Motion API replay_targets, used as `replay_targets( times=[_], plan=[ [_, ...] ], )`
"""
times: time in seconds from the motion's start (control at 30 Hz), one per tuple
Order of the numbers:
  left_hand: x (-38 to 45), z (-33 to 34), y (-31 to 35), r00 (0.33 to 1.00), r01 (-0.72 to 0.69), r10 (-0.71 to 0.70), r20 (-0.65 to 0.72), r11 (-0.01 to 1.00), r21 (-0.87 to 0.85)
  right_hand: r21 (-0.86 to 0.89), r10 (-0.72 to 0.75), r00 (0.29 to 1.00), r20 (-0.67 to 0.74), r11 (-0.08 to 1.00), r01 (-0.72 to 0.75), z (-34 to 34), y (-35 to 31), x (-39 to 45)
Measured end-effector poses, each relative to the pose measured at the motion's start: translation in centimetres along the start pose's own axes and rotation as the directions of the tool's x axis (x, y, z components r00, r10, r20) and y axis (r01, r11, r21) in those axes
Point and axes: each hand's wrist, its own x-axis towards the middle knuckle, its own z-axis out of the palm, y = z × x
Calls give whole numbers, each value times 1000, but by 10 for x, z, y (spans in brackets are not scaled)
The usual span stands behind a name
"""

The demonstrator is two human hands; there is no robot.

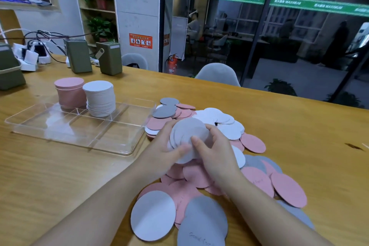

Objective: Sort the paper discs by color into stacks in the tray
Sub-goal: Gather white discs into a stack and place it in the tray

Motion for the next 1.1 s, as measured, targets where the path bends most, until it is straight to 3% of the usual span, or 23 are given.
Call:
replay_targets(
  times=[0.2, 0.33, 0.5, 0.57, 0.7, 0.83, 0.97, 1.1],
  plan=[
    [-2, -9, 7, 994, -74, 90, -55, 969, 236, -230, -172, 985, 3, 959, 168, 3, -2, -5],
    [0, -21, 2, 994, -58, 76, -75, 973, 222, -314, -313, 949, 28, 899, 305, -1, -4, -18],
    [1, -28, -3, 992, -19, 55, -114, 954, 300, -391, -382, 922, 62, 840, 375, -1, -9, -25],
    [1, -28, -3, 993, -12, 47, -108, 952, 307, -356, -359, 906, 224, 835, 419, 1, -15, -29],
    [1, -29, -6, 998, -12, 35, -49, 912, 409, -348, -226, 780, 583, 799, 491, 9, -24, -43],
    [1, -32, -6, 998, -51, 58, 5, 846, 530, -388, -132, 759, 638, 796, 464, 11, -33, -46],
    [-1, -31, -3, 998, -57, 59, 13, 846, 531, -402, -86, 748, 658, 800, 446, 13, -38, -48],
    [-1, -29, -3, 999, -3, 22, -44, 920, 392, -237, 55, 743, 667, 961, 142, 9, -42, -51]
  ],
)
